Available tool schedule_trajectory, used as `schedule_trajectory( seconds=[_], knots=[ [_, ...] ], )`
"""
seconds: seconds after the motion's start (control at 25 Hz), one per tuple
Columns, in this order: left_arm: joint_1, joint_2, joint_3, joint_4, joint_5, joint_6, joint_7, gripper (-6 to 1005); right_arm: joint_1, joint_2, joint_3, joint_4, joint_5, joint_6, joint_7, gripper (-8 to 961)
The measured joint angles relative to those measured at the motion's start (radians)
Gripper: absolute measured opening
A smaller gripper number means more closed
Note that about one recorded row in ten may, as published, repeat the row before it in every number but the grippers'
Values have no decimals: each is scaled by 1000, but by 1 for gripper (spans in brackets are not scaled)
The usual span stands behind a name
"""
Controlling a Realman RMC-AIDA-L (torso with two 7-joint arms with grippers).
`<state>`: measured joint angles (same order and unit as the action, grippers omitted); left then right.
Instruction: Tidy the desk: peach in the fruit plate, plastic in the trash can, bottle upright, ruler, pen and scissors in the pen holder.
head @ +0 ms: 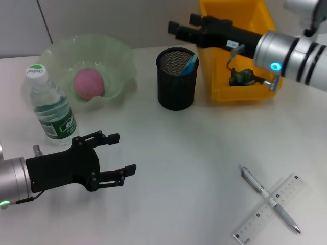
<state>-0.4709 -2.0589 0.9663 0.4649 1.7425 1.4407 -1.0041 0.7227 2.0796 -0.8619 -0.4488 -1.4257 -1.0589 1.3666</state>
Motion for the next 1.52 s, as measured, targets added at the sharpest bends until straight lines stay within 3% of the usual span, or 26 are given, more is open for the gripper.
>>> schedule_trajectory(
  seconds=[0.08,0.16,0.2,0.24,0.28,0.36,0.4,0.44,0.48,0.52,0.56,0.6,0.72,0.8,0.92,1.0,1.04,1.16,1.2,1.28,1.4,1.52],
  knots=[
    [-1,-2,0,0,0,0,0,860,-15,0,1,-24,5,-28,14,802],
    [-4,-4,0,-1,0,0,-2,860,-44,-2,2,-75,6,-110,43,812],
    [-8,-6,0,-3,0,0,-6,860,-74,-7,0,-134,5,-212,79,817],
    [-8,-6,0,-3,0,0,-6,860,-74,-7,0,-134,5,-212,79,817],
    [-10,-7,0,-6,0,0,-8,860,-105,-23,-5,-199,-3,-319,126,817],
    [-12,-7,0,-7,0,1,-9,860,-115,-33,-7,-225,-14,-367,149,816],
    [-12,-8,0,-8,-1,4,-10,860,-124,-66,-9,-275,-48,-464,203,816],
    [-12,-8,0,-8,-1,4,-10,860,-124,-66,-9,-275,-48,-464,203,816],
    [-12,-8,0,-8,-1,6,-10,860,-116,-103,-9,-307,-102,-555,251,816],
    [-12,-9,0,-8,-1,9,-10,860,-103,-123,-8,-319,-144,-603,274,816],
    [-12,-9,0,-8,-1,11,-10,860,-103,-123,-8,-319,-144,-603,274,816],
    [-12,-9,0,-8,-2,13,-12,860,-66,-152,-3,-344,-245,-702,311,816],
    [-11,-9,0,-8,-8,17,-23,860,-22,-167,3,-371,-366,-788,327,815],
    [-11,-9,0,-9,-19,18,-37,860,49,-173,-8,-399,-549,-895,331,815],
    [-11,-10,1,-9,-33,18,-45,860,96,-167,-20,-405,-664,-948,331,815],
    [-11,-10,3,-9,-35,18,-45,860,137,-146,-72,-441,-798,-983,330,814],
    [-11,-10,6,-9,-36,18,-45,860,137,-146,-72,-441,-798,-983,330,814],
    [-11,-11,12,-9,-34,14,-45,860,145,-119,-138,-504,-878,-986,335,814],
    [-12,-10,21,-8,-33,12,-45,860,145,-96,-184,-556,-939,-987,342,814],
    [-12,-11,26,-6,-32,11,-45,860,145,-87,-200,-573,-960,-988,344,813],
    [-12,-8,39,-2,-31,5,-45,860,140,-43,-276,-645,-1060,-992,345,813],
    [-12,-8,50,0,-30,6,-45,860,137,-28,-319,-664,-1092,-990,342,813]
  ],
)
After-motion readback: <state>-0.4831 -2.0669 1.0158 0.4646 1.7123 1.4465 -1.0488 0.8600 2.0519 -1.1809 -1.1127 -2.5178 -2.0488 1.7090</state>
